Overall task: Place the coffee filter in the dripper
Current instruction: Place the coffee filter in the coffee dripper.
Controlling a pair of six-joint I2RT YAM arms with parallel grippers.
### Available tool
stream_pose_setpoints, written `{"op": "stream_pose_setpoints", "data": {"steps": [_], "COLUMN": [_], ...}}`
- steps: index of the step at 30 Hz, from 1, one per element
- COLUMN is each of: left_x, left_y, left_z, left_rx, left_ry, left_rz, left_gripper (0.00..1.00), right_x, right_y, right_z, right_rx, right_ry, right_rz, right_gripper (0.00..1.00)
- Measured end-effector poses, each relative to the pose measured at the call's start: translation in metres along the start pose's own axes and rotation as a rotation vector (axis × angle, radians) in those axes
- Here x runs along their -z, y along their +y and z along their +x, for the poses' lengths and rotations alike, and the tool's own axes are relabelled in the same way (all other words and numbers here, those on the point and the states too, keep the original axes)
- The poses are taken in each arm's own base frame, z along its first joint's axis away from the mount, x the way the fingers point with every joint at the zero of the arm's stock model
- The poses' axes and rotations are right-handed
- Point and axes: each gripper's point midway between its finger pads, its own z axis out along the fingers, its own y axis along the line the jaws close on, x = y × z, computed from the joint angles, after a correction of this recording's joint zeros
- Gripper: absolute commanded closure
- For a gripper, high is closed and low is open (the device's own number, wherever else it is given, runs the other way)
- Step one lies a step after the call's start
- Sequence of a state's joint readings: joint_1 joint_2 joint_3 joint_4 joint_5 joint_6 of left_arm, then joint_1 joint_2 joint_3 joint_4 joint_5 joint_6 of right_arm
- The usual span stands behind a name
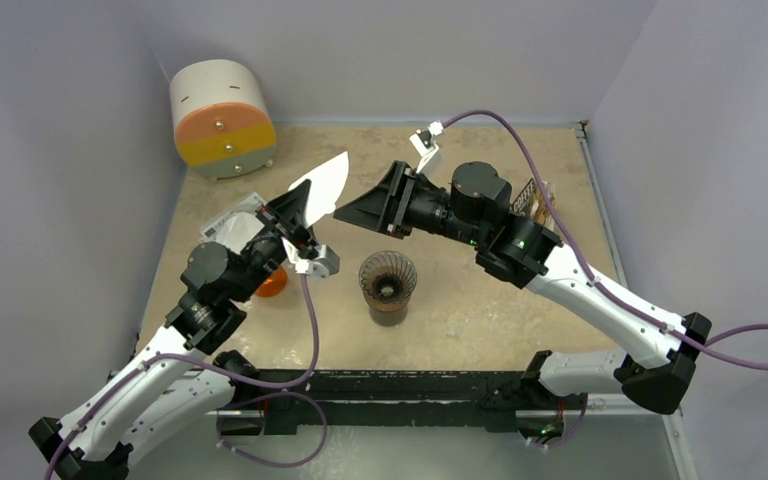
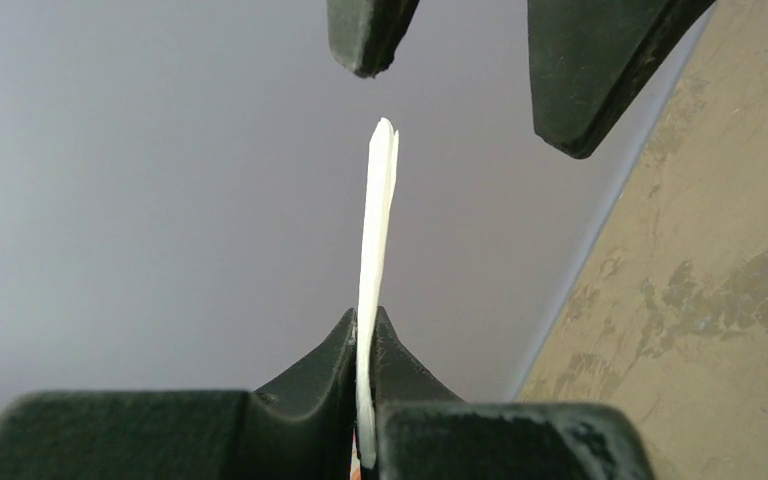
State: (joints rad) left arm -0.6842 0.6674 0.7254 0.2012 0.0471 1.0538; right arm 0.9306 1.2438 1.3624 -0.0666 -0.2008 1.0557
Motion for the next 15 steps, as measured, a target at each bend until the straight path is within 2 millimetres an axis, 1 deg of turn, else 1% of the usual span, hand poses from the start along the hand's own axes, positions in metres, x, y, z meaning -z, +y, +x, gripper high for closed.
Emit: {"op": "stream_pose_setpoints", "data": {"steps": [9, 15], "left_x": [0.0034, 0.0035], "left_y": [0.0042, 0.0042], "left_z": [-0.0008, -0.0009], "left_rx": [0.006, 0.006], "left_ry": [0.001, 0.001], "left_rz": [-0.016, -0.016], "left_gripper": [1.00, 1.00], "right_x": [-0.0012, -0.0066], "right_y": [-0.0005, 0.0021], "right_z": [-0.0048, -0.0050], "right_rx": [-0.005, -0.015], "right_ry": [-0.026, -0.024], "right_rz": [0.008, 0.000], "right_gripper": [0.49, 0.50]}}
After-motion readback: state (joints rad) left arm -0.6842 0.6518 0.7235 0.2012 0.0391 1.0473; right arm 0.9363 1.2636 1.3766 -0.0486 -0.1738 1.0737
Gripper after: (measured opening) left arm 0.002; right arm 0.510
